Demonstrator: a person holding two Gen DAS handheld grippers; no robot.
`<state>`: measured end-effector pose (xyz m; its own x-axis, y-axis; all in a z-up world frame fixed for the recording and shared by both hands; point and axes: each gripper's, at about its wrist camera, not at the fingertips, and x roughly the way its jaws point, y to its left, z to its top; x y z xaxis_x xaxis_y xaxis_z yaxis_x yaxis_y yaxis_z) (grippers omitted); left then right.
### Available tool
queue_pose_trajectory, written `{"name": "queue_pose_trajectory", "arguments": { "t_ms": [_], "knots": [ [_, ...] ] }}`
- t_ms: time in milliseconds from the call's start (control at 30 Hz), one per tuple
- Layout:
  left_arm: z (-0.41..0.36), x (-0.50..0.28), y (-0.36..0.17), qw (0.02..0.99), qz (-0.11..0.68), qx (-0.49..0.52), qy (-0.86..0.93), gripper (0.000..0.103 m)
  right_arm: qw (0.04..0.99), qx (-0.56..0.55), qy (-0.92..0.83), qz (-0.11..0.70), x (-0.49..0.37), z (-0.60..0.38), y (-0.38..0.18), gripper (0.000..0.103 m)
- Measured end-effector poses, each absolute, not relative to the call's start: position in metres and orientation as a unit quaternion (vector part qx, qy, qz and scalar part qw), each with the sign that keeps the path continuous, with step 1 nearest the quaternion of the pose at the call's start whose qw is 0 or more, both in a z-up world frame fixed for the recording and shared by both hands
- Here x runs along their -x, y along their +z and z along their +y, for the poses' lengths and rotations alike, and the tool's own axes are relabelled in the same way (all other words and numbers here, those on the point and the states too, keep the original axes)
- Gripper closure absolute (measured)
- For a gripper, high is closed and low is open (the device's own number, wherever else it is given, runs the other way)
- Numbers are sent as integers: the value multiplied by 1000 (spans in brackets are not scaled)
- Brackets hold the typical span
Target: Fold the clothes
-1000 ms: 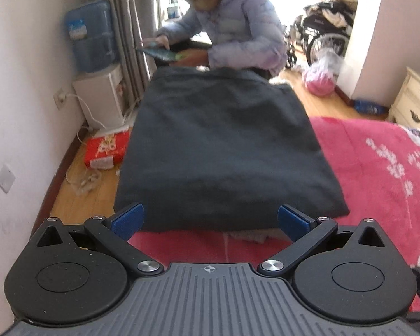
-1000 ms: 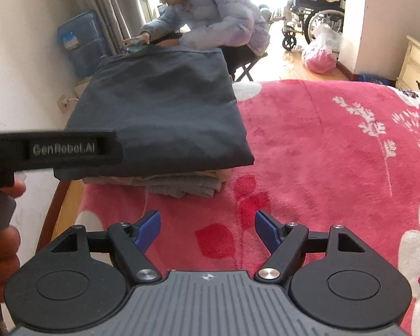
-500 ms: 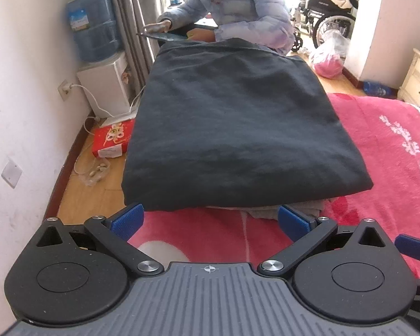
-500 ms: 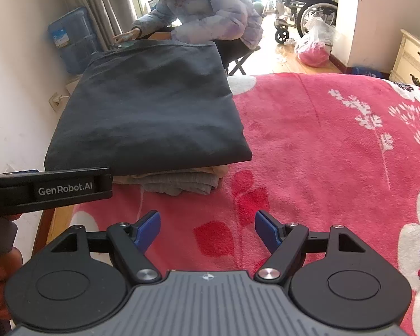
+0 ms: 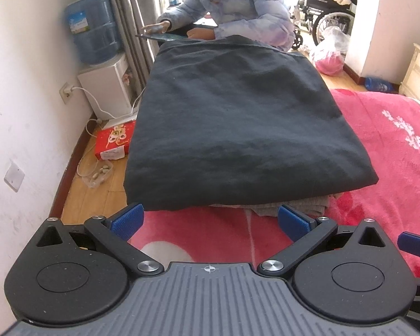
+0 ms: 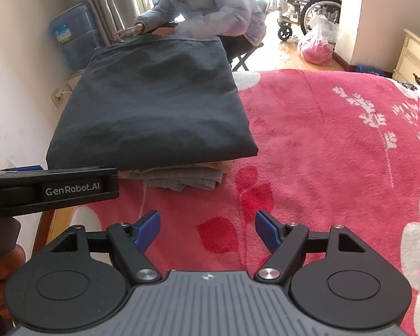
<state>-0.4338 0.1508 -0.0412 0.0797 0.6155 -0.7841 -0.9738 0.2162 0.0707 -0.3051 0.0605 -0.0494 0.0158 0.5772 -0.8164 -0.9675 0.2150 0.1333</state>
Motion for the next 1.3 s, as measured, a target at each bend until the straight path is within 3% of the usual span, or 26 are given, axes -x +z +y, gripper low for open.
{"name": "queue_pose_trajectory", "arguments": {
  "t_ms": [1300],
  "knots": [
    [152,435,-44,687,362,252,578,0,667,253,576,399,314,67,-53,25]
  ]
}}
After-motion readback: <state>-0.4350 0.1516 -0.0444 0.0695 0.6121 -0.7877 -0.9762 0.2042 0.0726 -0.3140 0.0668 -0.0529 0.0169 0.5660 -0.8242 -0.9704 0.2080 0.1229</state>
